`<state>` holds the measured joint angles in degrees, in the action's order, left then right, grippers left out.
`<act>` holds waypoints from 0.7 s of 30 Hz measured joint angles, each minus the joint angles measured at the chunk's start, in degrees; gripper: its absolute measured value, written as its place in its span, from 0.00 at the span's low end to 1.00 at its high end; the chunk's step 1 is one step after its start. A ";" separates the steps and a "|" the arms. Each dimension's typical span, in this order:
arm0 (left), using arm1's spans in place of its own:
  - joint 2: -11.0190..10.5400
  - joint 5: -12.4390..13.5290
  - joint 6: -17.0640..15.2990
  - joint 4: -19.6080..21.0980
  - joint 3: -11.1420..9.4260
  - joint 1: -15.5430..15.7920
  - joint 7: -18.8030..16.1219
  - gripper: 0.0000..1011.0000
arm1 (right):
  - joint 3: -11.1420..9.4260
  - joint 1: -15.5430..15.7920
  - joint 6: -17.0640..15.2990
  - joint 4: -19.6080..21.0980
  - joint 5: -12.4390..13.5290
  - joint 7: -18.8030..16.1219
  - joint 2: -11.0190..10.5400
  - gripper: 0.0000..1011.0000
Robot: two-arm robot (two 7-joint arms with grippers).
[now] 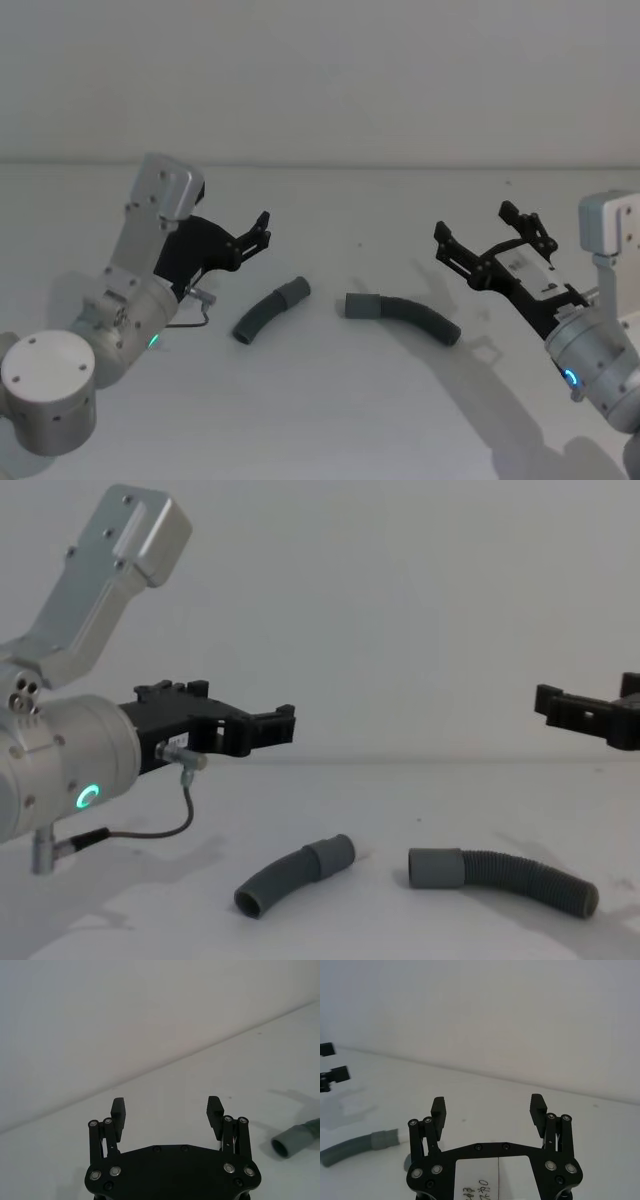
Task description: Use both hands to pick up one end of the pipe from the table, align the ends, and insert them.
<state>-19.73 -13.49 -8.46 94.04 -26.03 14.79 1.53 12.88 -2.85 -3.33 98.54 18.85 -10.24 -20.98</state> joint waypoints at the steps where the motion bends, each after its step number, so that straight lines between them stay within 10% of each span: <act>1: 0.31 -0.67 -1.33 0.33 0.24 0.10 0.26 0.99 | 0.03 -0.24 -0.21 -0.12 0.19 -0.49 -0.16 0.99; 21: -2.05 -7.67 -12.46 0.95 1.11 3.38 11.71 0.99 | 4.11 -9.30 -9.15 -4.57 3.41 -12.58 -5.15 0.99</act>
<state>-21.78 -21.17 -20.92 94.99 -24.93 18.17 13.24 16.99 -12.15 -12.48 93.98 22.26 -22.82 -26.13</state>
